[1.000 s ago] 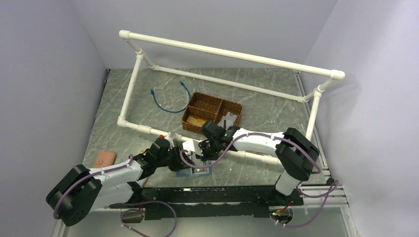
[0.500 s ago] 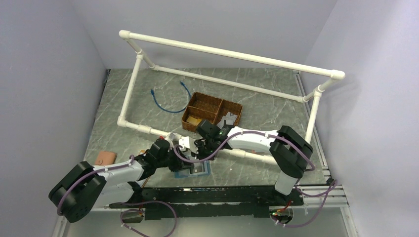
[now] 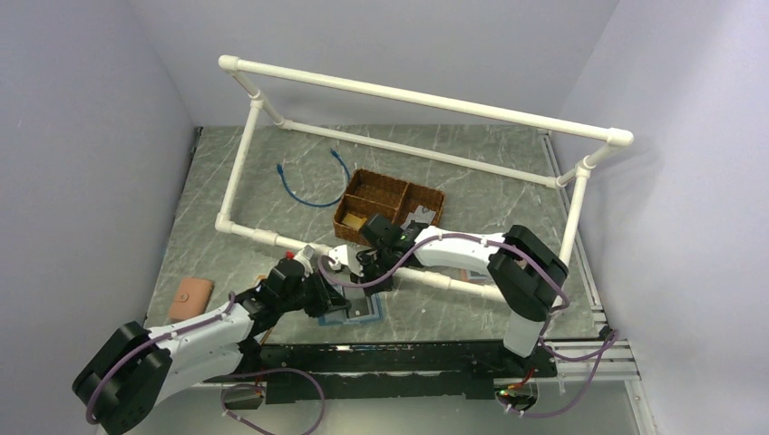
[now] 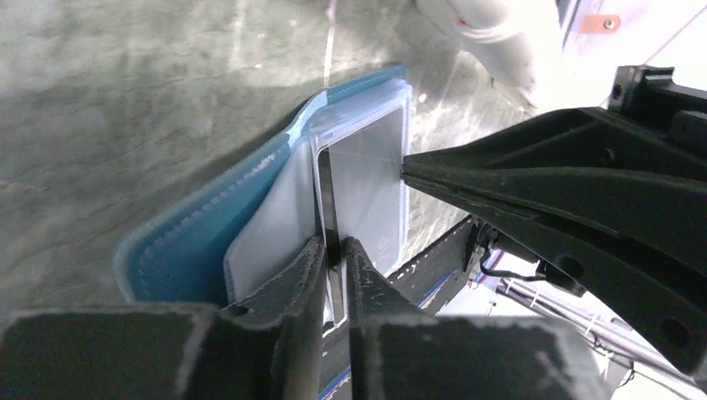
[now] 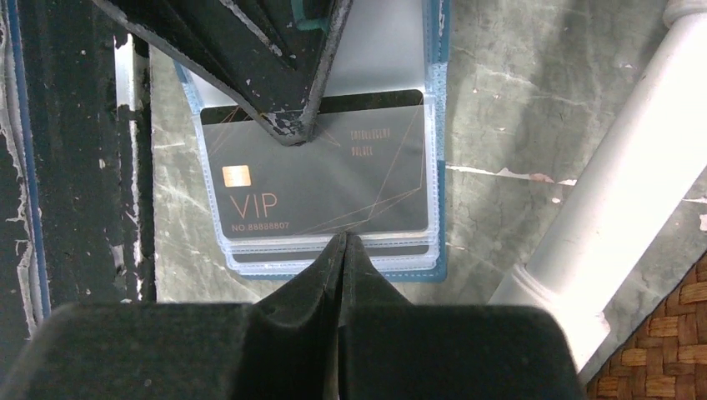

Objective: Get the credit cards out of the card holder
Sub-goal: Remove the credit card from the card holder.

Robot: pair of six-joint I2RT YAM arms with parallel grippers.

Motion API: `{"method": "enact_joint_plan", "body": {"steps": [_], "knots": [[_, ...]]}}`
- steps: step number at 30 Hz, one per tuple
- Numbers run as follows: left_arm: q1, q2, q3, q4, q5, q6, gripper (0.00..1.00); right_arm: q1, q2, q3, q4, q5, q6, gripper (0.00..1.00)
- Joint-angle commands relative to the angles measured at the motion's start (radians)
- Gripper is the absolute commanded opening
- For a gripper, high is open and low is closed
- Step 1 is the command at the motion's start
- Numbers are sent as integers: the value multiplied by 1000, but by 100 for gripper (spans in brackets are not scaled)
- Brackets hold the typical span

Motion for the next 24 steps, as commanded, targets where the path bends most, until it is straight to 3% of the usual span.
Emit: {"method": "enact_joint_plan", "body": {"steps": [1, 12, 20, 24], "knots": [[10, 14, -12, -40, -1, 12, 23, 5, 57, -7, -42, 0, -21, 0], [13, 96, -29, 56, 36, 1, 48, 50, 121, 23, -13, 7, 99, 0], [16, 39, -60, 40, -2, -22, 48, 57, 172, 69, -25, -81, 214, 0], [19, 3, -75, 51, -12, -36, 40, 57, 192, 79, -36, -60, 220, 0]]}}
